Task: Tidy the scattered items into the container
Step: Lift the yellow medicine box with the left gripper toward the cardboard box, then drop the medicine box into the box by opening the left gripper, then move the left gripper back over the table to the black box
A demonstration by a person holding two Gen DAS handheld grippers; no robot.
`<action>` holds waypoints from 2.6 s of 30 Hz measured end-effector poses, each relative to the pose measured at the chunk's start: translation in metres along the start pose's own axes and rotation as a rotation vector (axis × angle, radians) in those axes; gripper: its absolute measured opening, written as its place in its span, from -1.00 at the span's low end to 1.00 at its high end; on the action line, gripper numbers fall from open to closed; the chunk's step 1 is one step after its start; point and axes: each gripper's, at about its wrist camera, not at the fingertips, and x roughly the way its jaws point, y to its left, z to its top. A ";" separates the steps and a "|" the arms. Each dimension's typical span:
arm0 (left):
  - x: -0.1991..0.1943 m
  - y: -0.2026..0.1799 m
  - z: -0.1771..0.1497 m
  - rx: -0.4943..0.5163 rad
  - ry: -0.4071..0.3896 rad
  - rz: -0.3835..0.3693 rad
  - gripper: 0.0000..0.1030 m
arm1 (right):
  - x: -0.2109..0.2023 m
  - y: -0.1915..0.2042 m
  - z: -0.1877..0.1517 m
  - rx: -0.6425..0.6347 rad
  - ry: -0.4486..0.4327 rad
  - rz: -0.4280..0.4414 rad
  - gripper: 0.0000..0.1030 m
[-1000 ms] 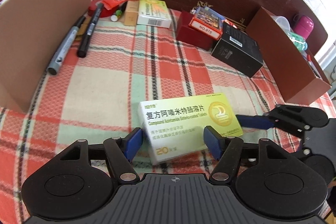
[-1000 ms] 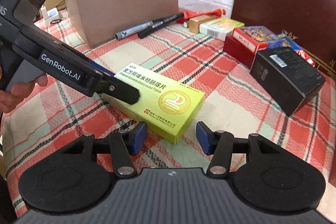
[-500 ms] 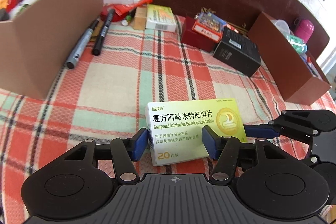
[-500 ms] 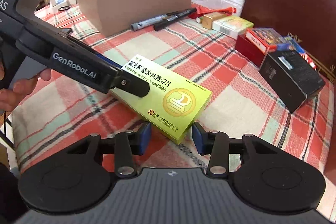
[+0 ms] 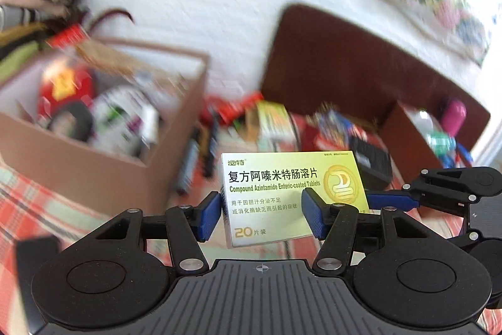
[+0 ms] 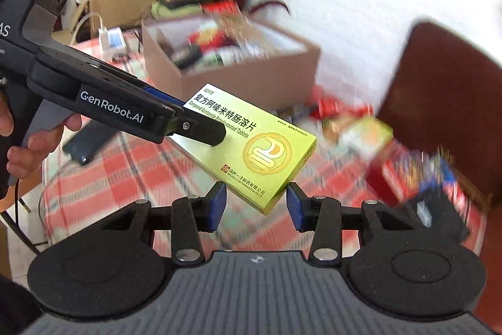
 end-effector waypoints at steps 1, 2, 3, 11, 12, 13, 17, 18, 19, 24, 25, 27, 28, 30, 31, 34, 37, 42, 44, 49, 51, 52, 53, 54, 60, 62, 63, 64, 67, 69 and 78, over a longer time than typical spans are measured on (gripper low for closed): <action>-0.005 0.006 0.006 -0.002 -0.015 0.014 0.14 | 0.002 0.003 0.010 -0.014 -0.014 0.001 -0.08; -0.009 0.012 0.011 -0.004 -0.030 0.028 0.14 | 0.005 0.006 0.020 -0.025 -0.026 0.004 -0.09; -0.014 0.018 0.017 -0.006 -0.045 0.041 0.14 | 0.009 0.009 0.030 -0.031 -0.034 0.010 -0.08; -0.033 0.076 0.053 -0.040 -0.112 0.132 0.14 | 0.052 0.036 0.098 -0.086 -0.086 0.039 -0.08; -0.033 0.084 0.057 -0.045 -0.115 0.141 0.14 | 0.060 0.039 0.105 -0.086 -0.084 0.042 -0.08; -0.033 0.092 0.061 -0.050 -0.117 0.151 0.14 | 0.068 0.042 0.112 -0.086 -0.082 0.045 -0.08; -0.025 0.125 0.074 -0.051 -0.111 0.183 0.14 | 0.102 0.049 0.134 -0.065 -0.061 0.057 -0.08; -0.021 0.133 0.077 -0.052 -0.107 0.189 0.14 | 0.110 0.050 0.139 -0.060 -0.055 0.060 -0.08; -0.017 0.141 0.080 -0.054 -0.103 0.194 0.14 | 0.119 0.051 0.144 -0.054 -0.049 0.063 -0.08; 0.003 0.179 0.097 -0.055 -0.083 0.230 0.14 | 0.161 0.056 0.169 -0.021 -0.020 0.081 -0.08; 0.006 0.185 0.101 -0.056 -0.082 0.242 0.14 | 0.169 0.058 0.173 -0.014 -0.015 0.085 -0.08; 0.013 0.200 0.107 -0.065 -0.086 0.267 0.14 | 0.185 0.061 0.181 0.003 -0.010 0.102 -0.07; 0.017 0.208 0.110 -0.078 -0.089 0.275 0.15 | 0.193 0.063 0.185 0.015 -0.009 0.117 0.01; 0.026 0.223 0.114 -0.113 -0.085 0.288 0.37 | 0.205 0.064 0.190 0.041 -0.012 0.159 0.28; 0.030 0.230 0.114 -0.143 -0.070 0.292 0.44 | 0.209 0.065 0.190 0.045 -0.012 0.171 0.34; 0.039 0.238 0.105 -0.174 -0.044 0.276 0.48 | 0.214 0.066 0.187 0.039 -0.006 0.183 0.34; 0.039 0.229 0.097 -0.132 -0.038 0.291 0.49 | 0.211 0.064 0.180 0.017 0.006 0.167 0.34; 0.037 0.213 0.093 -0.129 -0.010 0.279 0.69 | 0.194 0.055 0.168 0.026 0.009 0.155 0.34; 0.034 0.204 0.093 -0.118 -0.005 0.281 0.72 | 0.185 0.053 0.165 0.029 0.004 0.152 0.35; 0.022 0.181 0.093 -0.108 -0.001 0.285 0.85 | 0.160 0.047 0.158 0.038 -0.032 0.147 0.68; 0.016 0.171 0.092 -0.108 0.001 0.286 0.89 | 0.148 0.044 0.154 0.040 -0.050 0.141 0.81; 0.013 0.166 0.092 -0.107 -0.001 0.285 0.92 | 0.144 0.042 0.153 0.042 -0.054 0.133 0.84; 0.010 0.161 0.091 -0.105 -0.003 0.284 0.94 | 0.140 0.040 0.151 0.048 -0.056 0.125 0.89; 0.007 0.155 0.091 -0.102 -0.006 0.282 0.99 | 0.136 0.038 0.149 0.059 -0.056 0.117 0.93; -0.003 0.118 0.083 -0.055 0.002 0.250 1.00 | 0.112 0.020 0.131 0.137 -0.041 0.087 0.99; -0.006 0.104 0.079 -0.032 0.000 0.236 1.00 | 0.104 0.014 0.124 0.162 -0.036 0.078 0.99; -0.008 0.097 0.077 -0.021 -0.001 0.227 1.00 | 0.100 0.012 0.121 0.174 -0.033 0.074 0.99; -0.009 0.090 0.075 -0.010 -0.002 0.219 1.00 | 0.096 0.009 0.117 0.187 -0.031 0.069 0.99; -0.012 0.069 0.069 0.026 -0.003 0.197 1.00 | 0.084 0.001 0.107 0.225 -0.023 0.056 0.99; -0.014 0.057 0.065 0.044 -0.006 0.188 1.00 | 0.076 -0.005 0.100 0.250 -0.017 0.047 0.99; -0.021 0.022 0.051 0.067 -0.014 0.157 1.00 | 0.045 -0.020 0.070 0.307 -0.015 -0.005 0.99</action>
